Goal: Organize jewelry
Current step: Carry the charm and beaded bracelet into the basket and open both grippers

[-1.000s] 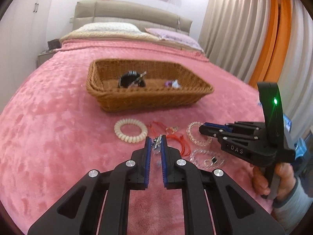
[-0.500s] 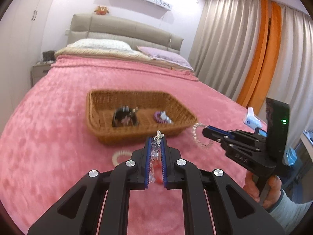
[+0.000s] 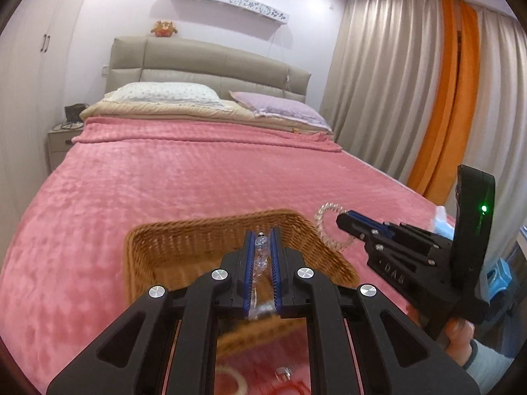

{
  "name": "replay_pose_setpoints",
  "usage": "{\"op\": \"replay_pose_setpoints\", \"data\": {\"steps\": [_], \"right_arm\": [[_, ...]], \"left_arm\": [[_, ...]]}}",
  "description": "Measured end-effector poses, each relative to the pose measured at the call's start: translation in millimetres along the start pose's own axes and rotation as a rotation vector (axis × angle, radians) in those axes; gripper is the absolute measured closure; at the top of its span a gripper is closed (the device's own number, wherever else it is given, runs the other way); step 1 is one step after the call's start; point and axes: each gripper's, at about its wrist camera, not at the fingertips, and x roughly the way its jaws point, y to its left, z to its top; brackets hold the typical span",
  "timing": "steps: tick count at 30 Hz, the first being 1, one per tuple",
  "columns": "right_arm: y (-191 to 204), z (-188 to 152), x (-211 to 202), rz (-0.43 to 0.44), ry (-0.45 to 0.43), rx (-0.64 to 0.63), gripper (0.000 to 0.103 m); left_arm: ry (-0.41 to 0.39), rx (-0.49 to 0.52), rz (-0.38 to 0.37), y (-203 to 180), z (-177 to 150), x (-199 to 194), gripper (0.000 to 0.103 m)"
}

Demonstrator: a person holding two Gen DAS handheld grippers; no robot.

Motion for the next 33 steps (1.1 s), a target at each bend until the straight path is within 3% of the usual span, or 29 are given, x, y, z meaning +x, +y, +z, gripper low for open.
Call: {"op": "replay_pose_setpoints", "data": {"steps": [7, 13, 15, 18, 27, 29, 30, 31, 33], "right_arm": [[5, -13, 62, 0.029, 0.151, 0.001, 0.095], [8, -28, 84, 0.049, 0.231, -0.006, 0.095], [5, -28, 86, 0.051, 0.228, 0.016, 0.094], [-6, -29, 85, 0.109, 0.228, 0.084, 0.092], [-23, -29, 54, 0.104, 0.181, 0.134, 0.088], [-23, -33, 40, 0.097, 0.169, 0.129, 0.084], [-24, -36, 32, 0.097, 0.166, 0.129, 0.076], [-24, -40, 25, 0.101, 0.167, 0.133, 0.061], [-23, -51, 11, 0.106, 0.170, 0.139, 0.048]], "left_arm": [[0.086, -0.051, 0.020, 25, 5, 70, 0.095], [0.169, -0.068, 0.028, 35, -13, 96, 0.095], [0.176, -0.077, 0.016, 36, -16, 96, 0.091], [0.155, -0.087, -0.007, 33, -19, 84, 0.064], [0.075, -0.111, -0.004, 24, -29, 29, 0.061], [0.079, -0.132, 0.002, 22, -43, 14, 0.061], [0.081, -0.139, 0.009, 21, -49, 7, 0.061], [0.085, -0.151, 0.018, 21, -56, 0, 0.061], [0.084, -0.191, 0.005, 23, -69, -14, 0.061]]}}
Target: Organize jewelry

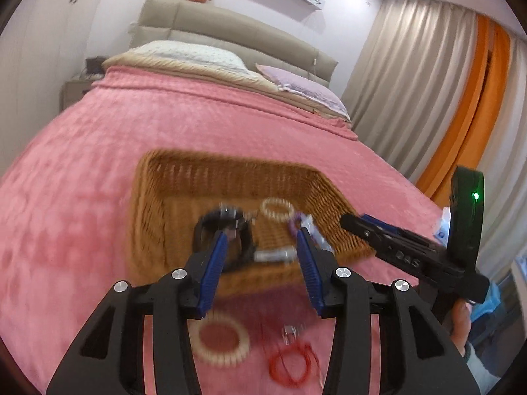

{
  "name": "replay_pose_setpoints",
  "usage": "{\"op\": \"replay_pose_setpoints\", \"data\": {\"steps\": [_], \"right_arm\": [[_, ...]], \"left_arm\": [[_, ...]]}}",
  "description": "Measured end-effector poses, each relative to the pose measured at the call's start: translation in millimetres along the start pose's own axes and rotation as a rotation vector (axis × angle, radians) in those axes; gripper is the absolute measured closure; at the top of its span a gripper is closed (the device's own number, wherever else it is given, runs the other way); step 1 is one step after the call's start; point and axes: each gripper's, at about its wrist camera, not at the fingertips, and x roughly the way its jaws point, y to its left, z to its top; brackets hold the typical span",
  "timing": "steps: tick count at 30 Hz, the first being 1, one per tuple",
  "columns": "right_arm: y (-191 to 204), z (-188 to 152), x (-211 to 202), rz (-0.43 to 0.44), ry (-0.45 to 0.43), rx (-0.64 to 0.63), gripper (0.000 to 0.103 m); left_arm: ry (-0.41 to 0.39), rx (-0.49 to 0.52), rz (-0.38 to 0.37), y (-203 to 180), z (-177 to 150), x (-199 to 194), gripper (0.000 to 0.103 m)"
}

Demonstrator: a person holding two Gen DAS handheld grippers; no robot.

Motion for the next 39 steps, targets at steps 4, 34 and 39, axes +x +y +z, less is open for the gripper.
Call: {"op": "replay_pose_setpoints", "data": {"steps": [4, 34, 39], "right_arm": [[13, -33, -25, -0.043, 0.003, -0.065, 0.048], [72, -147, -53, -0.075, 0.173, -0.362, 0.075], [67, -146, -56, -0.041, 0.172, -0.336, 0.087]], "left_arm": [[0.023, -0.073, -0.032, 7, -26, -19, 0.061], [0.228, 0.246, 0.338, -50, -95, 24, 0.100], [0.179, 0.175, 0.272, -39, -92, 9, 0.100]]}}
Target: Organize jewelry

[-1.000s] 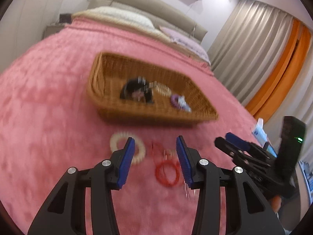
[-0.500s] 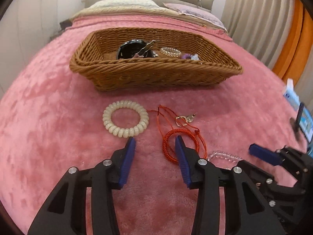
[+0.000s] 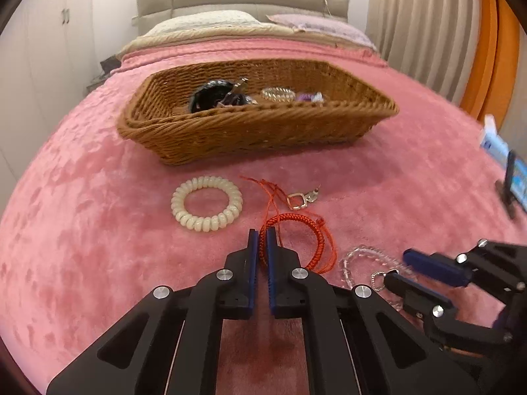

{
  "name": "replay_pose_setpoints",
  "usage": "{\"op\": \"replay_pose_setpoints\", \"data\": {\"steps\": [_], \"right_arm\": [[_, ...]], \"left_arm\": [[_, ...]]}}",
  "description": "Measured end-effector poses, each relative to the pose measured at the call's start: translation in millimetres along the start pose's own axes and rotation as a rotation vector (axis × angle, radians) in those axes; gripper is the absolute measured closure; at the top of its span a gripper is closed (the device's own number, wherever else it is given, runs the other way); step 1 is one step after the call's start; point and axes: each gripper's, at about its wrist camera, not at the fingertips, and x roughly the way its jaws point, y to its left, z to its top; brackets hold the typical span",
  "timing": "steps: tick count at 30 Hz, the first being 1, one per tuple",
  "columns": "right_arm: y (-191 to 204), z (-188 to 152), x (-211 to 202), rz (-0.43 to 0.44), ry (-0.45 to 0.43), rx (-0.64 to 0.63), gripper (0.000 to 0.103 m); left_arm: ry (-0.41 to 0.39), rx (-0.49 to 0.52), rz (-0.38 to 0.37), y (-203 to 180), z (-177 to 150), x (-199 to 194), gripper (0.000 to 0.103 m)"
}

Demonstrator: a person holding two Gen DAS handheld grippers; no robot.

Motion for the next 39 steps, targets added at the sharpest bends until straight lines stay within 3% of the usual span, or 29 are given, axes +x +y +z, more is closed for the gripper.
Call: {"op": "replay_pose_setpoints", "data": {"steps": [4, 7, 14, 24, 30, 32, 35, 39], "right_arm": [[-8, -1, -9, 0.047, -0.032, 0.038, 0.099], [-21, -2, -10, 0.092, -0.039, 0.098, 0.100], [-43, -1, -8, 0.211, -0.031, 0.202, 0.096], [-42, 12, -3, 0.235, 0.010, 0.185, 0.093], [-32, 27, 4, 0.226, 0.045, 0.106, 0.093], [-29, 29, 7, 0.227, 0.062, 0.084, 0.090], [-28, 29, 5, 0.216, 0.056, 0.066, 0.072], [-25, 30, 3, 0.187, 0.049, 0.030, 0.070]], "left_arm": [[-0.070, -0.117, -0.097, 20, -3, -16, 0.100], [-0.095, -0.172, -0.143, 28, -9, -22, 0.100], [-0.122, -0.225, -0.177, 40, -20, -34, 0.100], [-0.136, -0.239, -0.164, 51, -31, -47, 0.100], [-0.140, -0.297, -0.202, 66, -33, -47, 0.100], [-0.142, -0.307, -0.213, 69, -33, -47, 0.100], [-0.145, -0.306, -0.222, 69, -34, -47, 0.100], [-0.150, -0.292, -0.219, 67, -35, -48, 0.100]]}}
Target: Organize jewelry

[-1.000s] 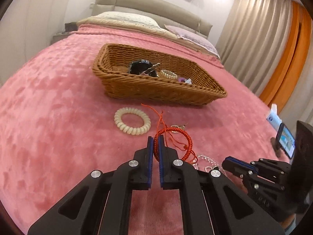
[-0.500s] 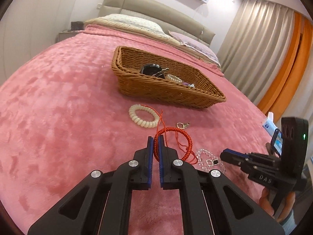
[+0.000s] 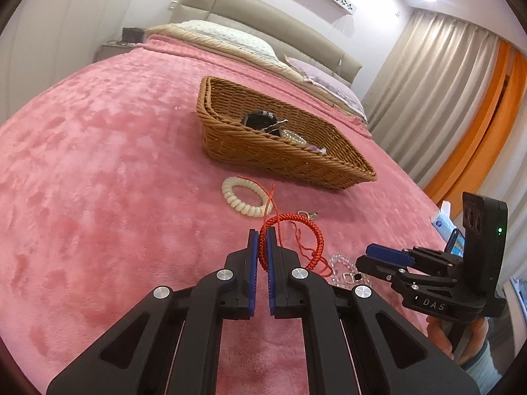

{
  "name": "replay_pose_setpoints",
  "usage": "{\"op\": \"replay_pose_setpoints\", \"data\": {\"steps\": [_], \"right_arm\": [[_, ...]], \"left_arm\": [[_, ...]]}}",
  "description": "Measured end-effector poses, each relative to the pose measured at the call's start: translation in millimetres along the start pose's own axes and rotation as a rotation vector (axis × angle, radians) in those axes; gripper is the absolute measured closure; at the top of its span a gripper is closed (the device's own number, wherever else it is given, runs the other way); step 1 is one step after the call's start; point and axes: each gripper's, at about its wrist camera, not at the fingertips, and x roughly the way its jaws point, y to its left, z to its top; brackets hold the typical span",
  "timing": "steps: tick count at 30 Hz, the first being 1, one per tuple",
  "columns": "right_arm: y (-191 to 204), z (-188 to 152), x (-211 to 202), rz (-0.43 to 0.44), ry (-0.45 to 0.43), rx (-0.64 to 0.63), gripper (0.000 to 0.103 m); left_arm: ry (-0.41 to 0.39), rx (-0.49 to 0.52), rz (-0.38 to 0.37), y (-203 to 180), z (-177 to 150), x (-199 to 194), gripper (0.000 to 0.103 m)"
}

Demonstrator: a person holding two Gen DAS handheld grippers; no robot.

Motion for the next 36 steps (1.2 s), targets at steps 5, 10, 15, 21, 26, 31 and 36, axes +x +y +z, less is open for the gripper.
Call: {"op": "replay_pose_setpoints", "data": {"steps": [5, 10, 15, 21, 26, 31, 36], "right_arm": [[17, 7, 11, -0.017, 0.041, -0.072, 0.070], [36, 14, 36, -0.120, 0.099, -0.147, 0.072], [32, 19, 34, -0.098, 0.054, -0.113, 0.097], [17, 16, -8, -0.063, -0.104, -0.028, 0.097], [-1, 19, -46, -0.045, -0.235, 0.035, 0.097], [-11, 20, -61, -0.040, -0.274, 0.062, 0.097], [-11, 18, -61, -0.028, -0.273, 0.071, 0.097]], "left_arm": [[0.001, 0.004, -0.003, -1, -1, 0, 0.100], [-0.002, 0.017, 0.002, -4, -1, 0, 0.100], [0.000, 0.022, 0.005, -4, -1, 1, 0.100], [-0.003, 0.031, 0.005, -5, -2, 0, 0.100], [-0.018, 0.047, 0.006, -8, -2, -2, 0.100], [-0.022, 0.046, 0.002, -9, -2, -3, 0.100], [-0.031, 0.028, -0.046, -8, 1, -10, 0.100]]}}
